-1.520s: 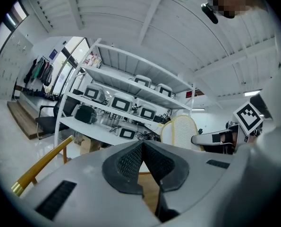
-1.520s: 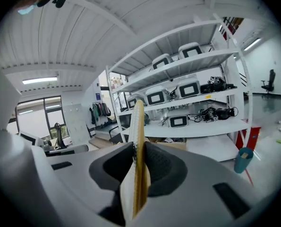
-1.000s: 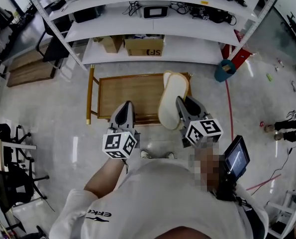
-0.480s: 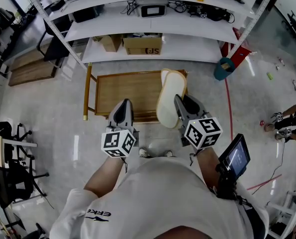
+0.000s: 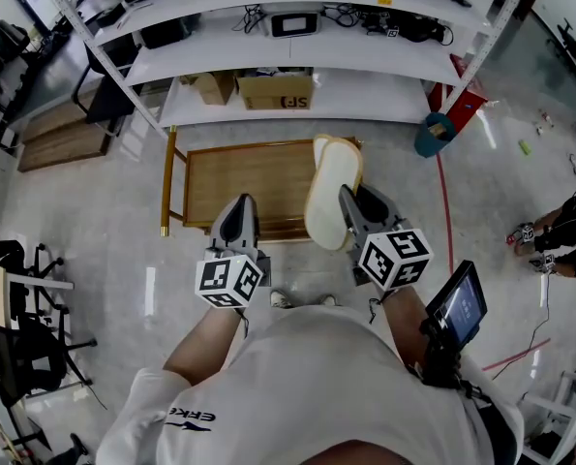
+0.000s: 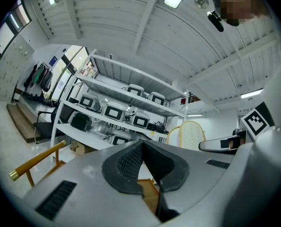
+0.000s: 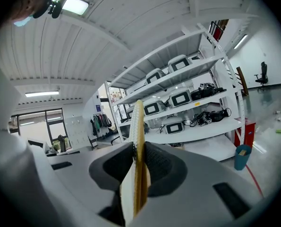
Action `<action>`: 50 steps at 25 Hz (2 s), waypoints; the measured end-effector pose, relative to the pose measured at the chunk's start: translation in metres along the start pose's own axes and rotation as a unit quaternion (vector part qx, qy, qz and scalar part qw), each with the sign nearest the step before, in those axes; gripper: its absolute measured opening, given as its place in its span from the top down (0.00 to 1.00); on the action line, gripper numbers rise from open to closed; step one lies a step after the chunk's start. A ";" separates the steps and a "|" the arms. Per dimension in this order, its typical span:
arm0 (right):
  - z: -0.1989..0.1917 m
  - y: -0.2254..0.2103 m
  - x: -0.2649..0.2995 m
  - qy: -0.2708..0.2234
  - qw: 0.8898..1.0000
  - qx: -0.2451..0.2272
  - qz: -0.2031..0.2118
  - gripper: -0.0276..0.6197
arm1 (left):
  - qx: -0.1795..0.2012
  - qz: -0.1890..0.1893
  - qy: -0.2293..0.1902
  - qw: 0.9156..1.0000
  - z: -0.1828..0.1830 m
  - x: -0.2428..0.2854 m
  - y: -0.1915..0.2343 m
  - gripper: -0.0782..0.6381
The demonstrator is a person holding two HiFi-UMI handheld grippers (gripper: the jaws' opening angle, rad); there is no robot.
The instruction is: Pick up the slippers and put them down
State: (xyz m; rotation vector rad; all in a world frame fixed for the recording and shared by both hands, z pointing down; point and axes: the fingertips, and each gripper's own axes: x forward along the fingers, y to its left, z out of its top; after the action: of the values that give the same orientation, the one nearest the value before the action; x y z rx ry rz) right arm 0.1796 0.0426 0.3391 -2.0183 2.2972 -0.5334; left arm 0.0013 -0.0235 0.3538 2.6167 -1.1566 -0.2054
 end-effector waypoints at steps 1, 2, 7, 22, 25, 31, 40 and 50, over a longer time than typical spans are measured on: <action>0.000 0.000 0.000 0.000 1.000 0.000 0.000 0.83 | 0.000 0.000 0.000 1.000 0.000 0.000 -0.001 0.89; 0.001 0.000 -0.001 0.000 1.000 0.000 0.000 0.83 | 0.000 0.000 0.001 1.000 0.000 0.000 -0.001 0.89; 0.002 -0.003 0.000 0.000 1.000 0.001 0.001 0.83 | 0.002 0.002 0.004 1.000 -0.001 0.002 -0.002 0.89; -0.014 0.031 0.055 0.028 0.999 -0.002 0.040 0.83 | -0.011 0.059 -0.003 0.998 0.003 -0.019 0.058 0.89; -0.016 0.052 0.077 0.033 0.998 -0.004 0.054 0.83 | -0.013 0.074 -0.008 0.997 0.010 -0.029 0.084 0.89; -0.027 0.097 0.114 0.043 0.996 -0.011 0.076 0.83 | -0.021 0.102 -0.015 0.994 0.018 -0.056 0.134 0.89; -0.047 0.138 0.153 0.069 0.993 -0.003 0.100 0.83 | -0.031 0.136 -0.020 0.990 0.021 -0.084 0.181 0.89; -0.067 0.127 0.218 0.118 0.986 0.023 0.115 0.83 | -0.039 0.175 -0.005 0.984 0.016 -0.066 0.215 0.89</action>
State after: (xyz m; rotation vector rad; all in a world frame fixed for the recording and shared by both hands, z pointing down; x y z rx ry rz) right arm 0.0077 -0.1410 0.4098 -1.7186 2.5777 -0.8382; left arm -0.1979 -0.1154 0.4051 2.2989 -1.5527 -0.1857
